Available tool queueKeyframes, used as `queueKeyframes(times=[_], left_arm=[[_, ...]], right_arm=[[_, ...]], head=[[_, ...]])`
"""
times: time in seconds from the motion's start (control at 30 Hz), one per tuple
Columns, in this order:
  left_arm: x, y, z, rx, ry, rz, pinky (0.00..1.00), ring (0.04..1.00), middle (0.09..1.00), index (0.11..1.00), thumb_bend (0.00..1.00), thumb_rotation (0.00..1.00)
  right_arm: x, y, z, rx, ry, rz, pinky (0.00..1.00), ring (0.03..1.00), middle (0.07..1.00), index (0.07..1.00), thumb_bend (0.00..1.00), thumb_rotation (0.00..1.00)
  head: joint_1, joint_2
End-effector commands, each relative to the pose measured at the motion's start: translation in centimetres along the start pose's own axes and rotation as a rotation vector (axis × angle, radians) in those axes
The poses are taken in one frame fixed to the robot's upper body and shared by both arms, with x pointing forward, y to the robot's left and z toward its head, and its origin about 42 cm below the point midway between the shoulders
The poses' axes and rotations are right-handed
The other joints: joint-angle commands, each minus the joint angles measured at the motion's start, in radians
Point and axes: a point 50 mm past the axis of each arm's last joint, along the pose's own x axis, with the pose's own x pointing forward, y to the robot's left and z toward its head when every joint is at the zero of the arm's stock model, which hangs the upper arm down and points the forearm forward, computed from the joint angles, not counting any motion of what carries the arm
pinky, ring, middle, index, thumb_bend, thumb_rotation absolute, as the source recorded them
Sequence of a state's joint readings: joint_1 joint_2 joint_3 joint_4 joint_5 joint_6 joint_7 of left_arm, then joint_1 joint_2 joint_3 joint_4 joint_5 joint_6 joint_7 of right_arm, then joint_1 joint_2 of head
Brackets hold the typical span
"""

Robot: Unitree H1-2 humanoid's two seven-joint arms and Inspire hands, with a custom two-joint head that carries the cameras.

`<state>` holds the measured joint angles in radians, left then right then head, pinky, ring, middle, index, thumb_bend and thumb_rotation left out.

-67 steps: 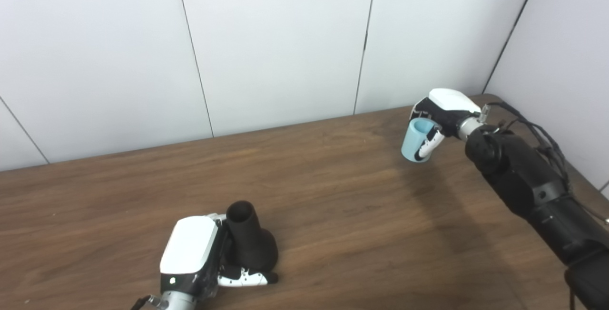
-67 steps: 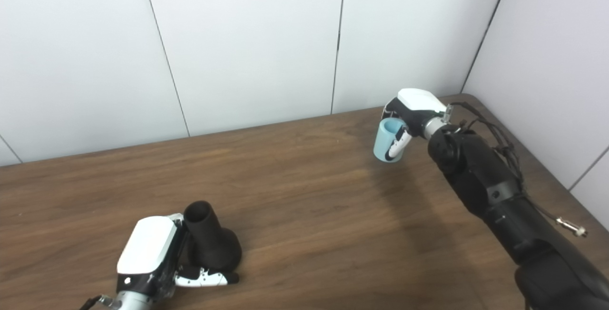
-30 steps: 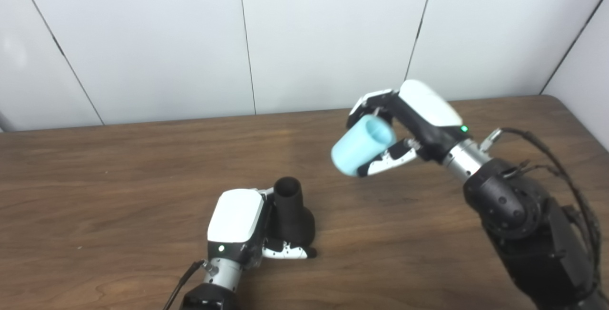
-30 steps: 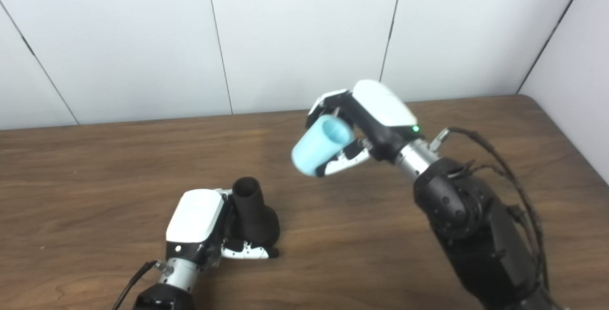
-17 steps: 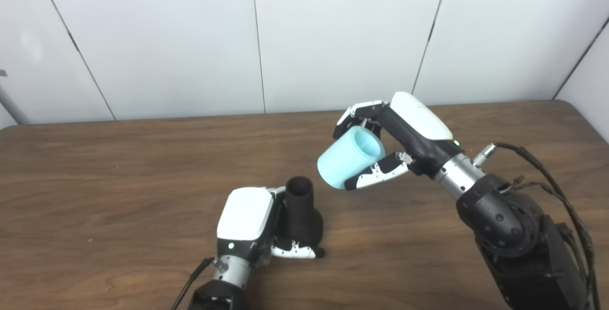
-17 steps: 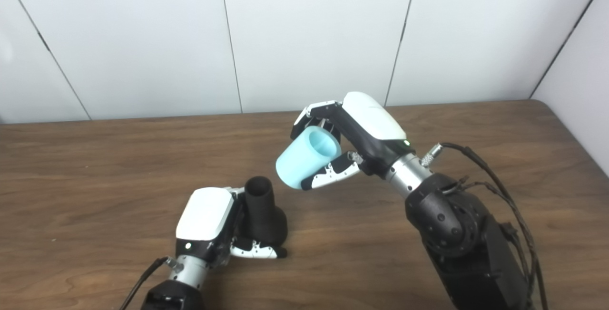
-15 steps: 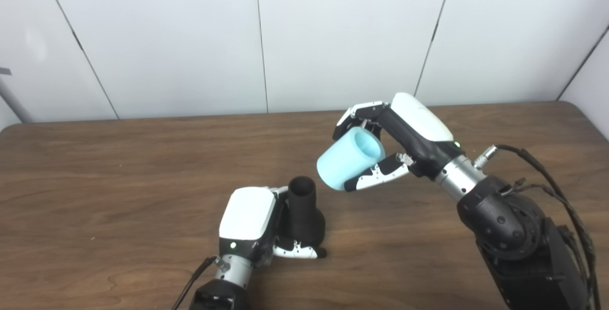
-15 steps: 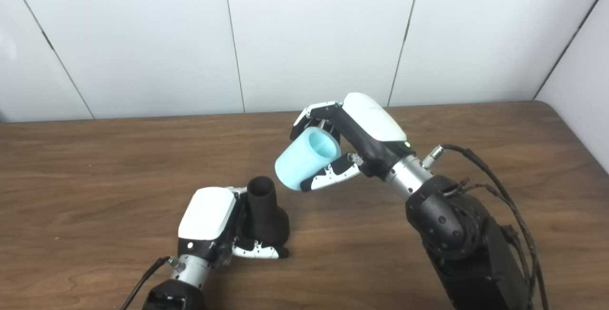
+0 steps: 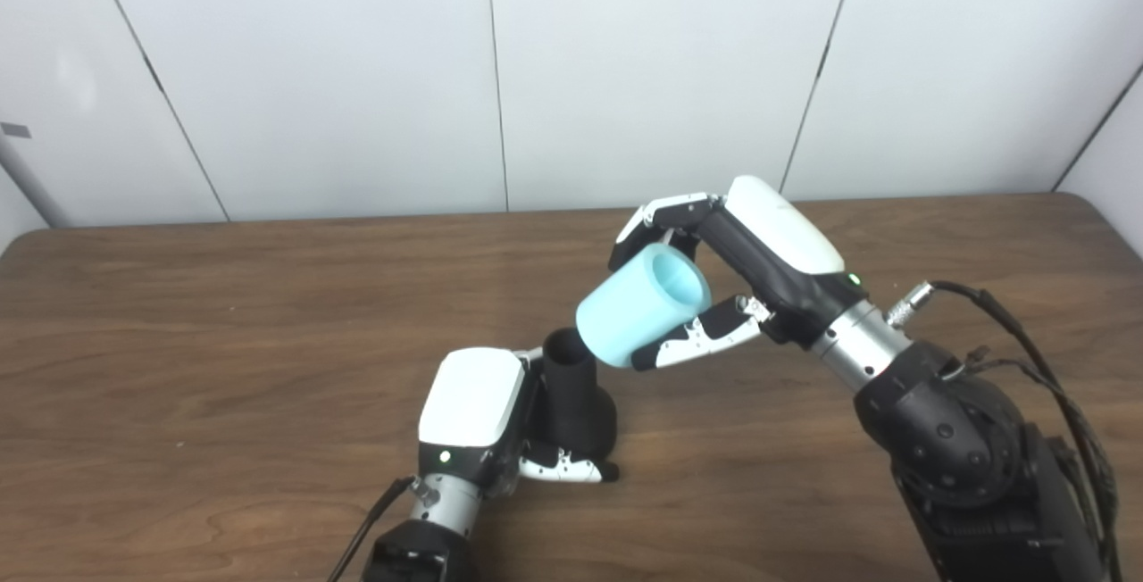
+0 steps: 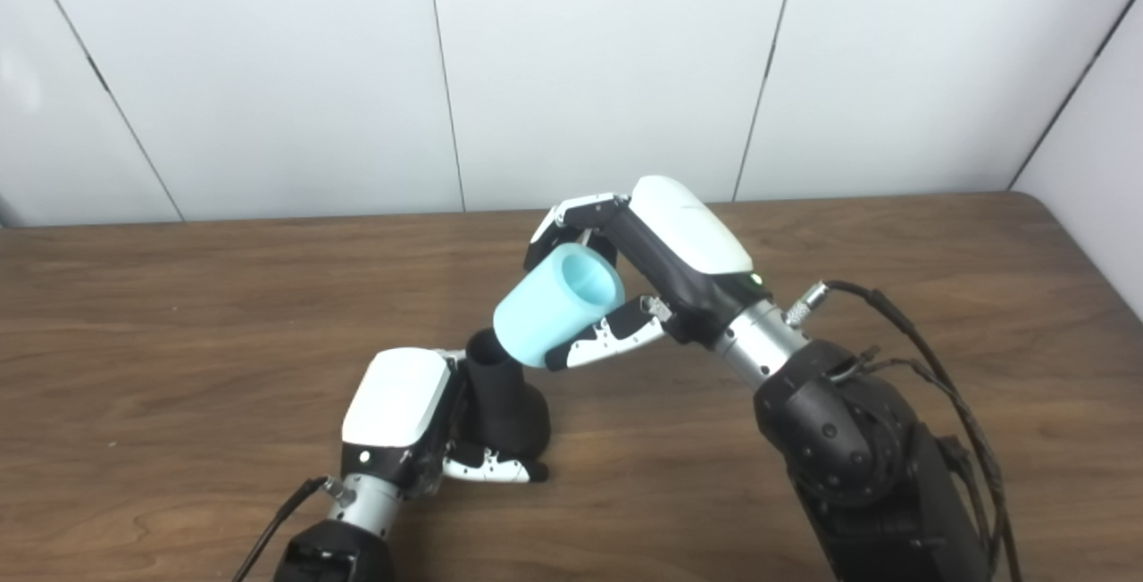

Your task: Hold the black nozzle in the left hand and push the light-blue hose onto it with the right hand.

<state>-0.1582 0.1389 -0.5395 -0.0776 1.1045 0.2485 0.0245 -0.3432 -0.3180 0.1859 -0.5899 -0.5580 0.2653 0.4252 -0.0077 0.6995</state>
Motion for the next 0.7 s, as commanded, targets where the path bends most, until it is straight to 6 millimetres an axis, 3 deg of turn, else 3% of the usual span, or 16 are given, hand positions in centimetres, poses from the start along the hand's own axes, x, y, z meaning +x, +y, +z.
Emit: queueKeyframes(times=[0.0, 0.67], left_arm=[[-1.7, -3.2, 0.3, -0.019, 0.02, -0.209, 0.55, 0.558, 0.517, 0.477, 0.52, 0.0], [-2.0, -3.5, 1.3, -0.01, 0.015, -0.226, 0.55, 0.561, 0.493, 0.485, 0.52, 0.0]], right_arm=[[0.2, -0.7, 1.2, -0.019, -0.064, -0.041, 0.37, 0.396, 0.513, 0.507, 0.5, 0.0], [0.3, 1.4, 0.1, -0.012, -0.049, 0.011, 0.34, 0.39, 0.508, 0.519, 0.5, 0.0]], head=[[0.001, 0.001], [0.011, 0.013]])
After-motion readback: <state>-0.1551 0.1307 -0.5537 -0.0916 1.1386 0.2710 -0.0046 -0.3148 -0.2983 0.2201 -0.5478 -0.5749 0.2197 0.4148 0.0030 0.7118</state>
